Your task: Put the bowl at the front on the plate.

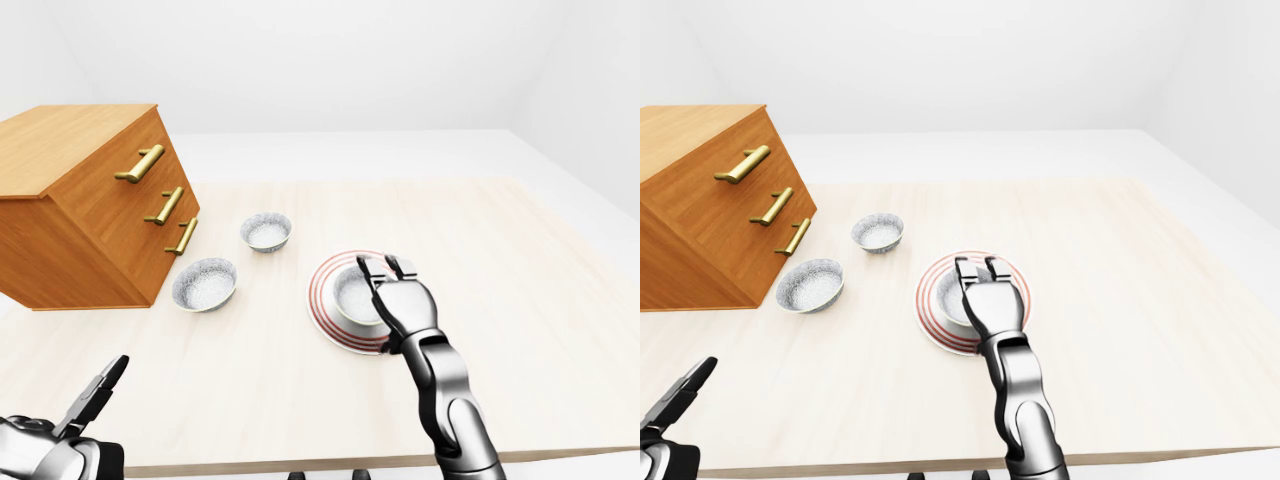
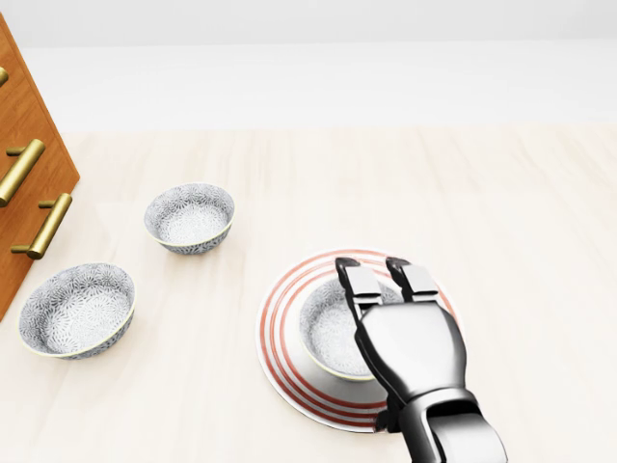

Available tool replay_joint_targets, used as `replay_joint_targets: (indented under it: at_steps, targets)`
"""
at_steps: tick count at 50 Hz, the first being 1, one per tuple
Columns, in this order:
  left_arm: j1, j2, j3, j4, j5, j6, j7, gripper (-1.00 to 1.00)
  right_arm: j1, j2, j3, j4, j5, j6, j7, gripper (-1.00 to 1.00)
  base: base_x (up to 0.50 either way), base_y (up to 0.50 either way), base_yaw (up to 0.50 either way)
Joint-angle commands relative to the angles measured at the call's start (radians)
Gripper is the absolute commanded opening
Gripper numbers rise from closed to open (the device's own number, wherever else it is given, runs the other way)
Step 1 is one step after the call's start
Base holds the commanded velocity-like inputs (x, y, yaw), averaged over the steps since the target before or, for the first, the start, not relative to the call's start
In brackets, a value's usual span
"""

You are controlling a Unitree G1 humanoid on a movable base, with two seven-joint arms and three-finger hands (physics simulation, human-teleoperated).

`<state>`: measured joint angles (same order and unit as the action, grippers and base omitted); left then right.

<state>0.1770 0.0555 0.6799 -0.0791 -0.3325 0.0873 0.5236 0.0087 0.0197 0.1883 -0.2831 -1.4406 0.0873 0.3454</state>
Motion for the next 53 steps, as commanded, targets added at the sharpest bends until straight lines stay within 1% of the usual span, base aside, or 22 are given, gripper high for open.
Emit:
replay_joint_targets:
  at_steps: [1, 6, 14, 20, 22, 24, 25, 26, 29, 32, 33, 34, 36, 39, 44, 46, 50, 53]
  targets:
    - [-0.001, 0.001, -0.003, 0.005, 0.001, 0.0, 0.0, 1.0, -0.006, -0.001, -0.006, -0.02, -0.03, 0.0, 0.017, 1.0, 0.0, 0.0, 0.0]
    - [0.009, -0.003, 0.005, -0.027, -0.002, 0.0, 0.0, 1.0, -0.012, 0.0, -0.009, -0.036, -0.044, 0.0, 0.039, 1.0, 0.0, 0.0, 0.0]
    - [0.004, -0.006, 0.007, -0.02, 0.003, 0.0, 0.0, 1.0, -0.017, 0.006, -0.016, -0.093, -0.077, 0.0, 0.081, 1.0, 0.0, 0.0, 0.0]
    - [0.004, -0.006, 0.007, -0.02, 0.003, 0.0, 0.0, 1.0, -0.045, 0.025, -0.008, -0.2, -0.165, 0.0, 0.176, 1.0, 0.0, 0.0, 0.0]
    - [0.004, -0.006, 0.006, -0.02, 0.003, 0.0, 0.0, 1.0, -0.077, 0.038, -0.003, -0.255, -0.223, 0.0, 0.242, 1.0, 0.0, 0.0, 0.0]
    - [0.004, -0.006, 0.007, -0.02, 0.003, 0.0, 0.0, 1.0, -0.102, 0.051, -0.002, -0.286, -0.261, 0.0, 0.281, 1.0, 0.0, 0.0, 0.0]
    - [0.004, -0.006, 0.007, -0.02, 0.004, 0.0, 0.0, 1.0, -0.14, 0.062, 0.003, -0.321, -0.306, 0.0, 0.335, 1.0, 0.0, 0.0, 0.0]
    - [0.004, -0.006, 0.007, -0.02, 0.003, 0.0, 0.0, 1.0, -0.167, 0.073, 0.001, -0.337, -0.333, 0.0, 0.353, 1.0, 0.0, 0.0, 0.0]
    - [0.004, -0.006, 0.006, -0.02, 0.003, 0.0, 0.0, 1.0, -0.297, 0.11, -0.004, -0.392, -0.443, 0.0, 0.353, 1.0, 0.0, 0.0, 0.0]
    - [0.004, -0.006, 0.006, -0.02, 0.003, 0.0, 0.0, 1.0, -0.377, 0.137, -0.019, -0.418, -0.497, 0.0, 0.353, 1.0, 0.0, 0.0, 0.0]
    - [0.004, -0.006, 0.007, -0.02, 0.003, 0.0, 0.0, 1.0, -0.437, 0.14, -0.026, -0.431, -0.521, 0.0, 0.353, 1.0, 0.0, 0.0, 0.0]
    - [0.004, -0.006, 0.007, -0.02, 0.003, 0.0, 0.0, 1.0, -0.466, 0.138, -0.032, -0.435, -0.529, 0.0, 0.353, 1.0, 0.0, 0.0, 0.0]
    - [0.004, -0.006, 0.007, -0.02, 0.003, 0.0, 0.0, 1.0, -0.562, 0.104, -0.039, -0.436, -0.532, 0.0, 0.353, 1.0, 0.0, 0.0, 0.0]
    - [0.004, -0.006, 0.007, -0.02, 0.004, 0.0, 0.0, 1.0, -0.645, 0.062, -0.037, -0.427, -0.532, 0.0, 0.353, 1.0, 0.0, 0.0, 0.0]
    - [0.0, -0.004, 0.005, -0.005, 0.009, 0.0, 0.0, 1.0, -0.759, 0.014, -0.036, -0.415, -0.532, 0.0, 0.353, 1.0, 0.0, 0.0, 0.0]
    - [-0.004, -0.001, 0.001, 0.009, 0.012, 0.0, 0.0, 1.0, -0.834, -0.009, -0.044, -0.405, -0.532, 0.0, 0.353, 1.0, 0.0, 0.0, 0.0]
    - [0.001, 0.0, 0.001, -0.005, 0.01, 0.0, 0.0, 1.0, -0.935, -0.033, -0.041, -0.374, -0.532, 0.0, 0.353, 1.0, 0.0, 0.0, 0.0]
    - [-0.007, 0.002, -0.002, 0.011, 0.016, 0.0, 0.0, 1.0, -1.027, -0.024, -0.037, -0.344, -0.532, 0.0, 0.353, 1.0, 0.0, 0.0, 0.0]
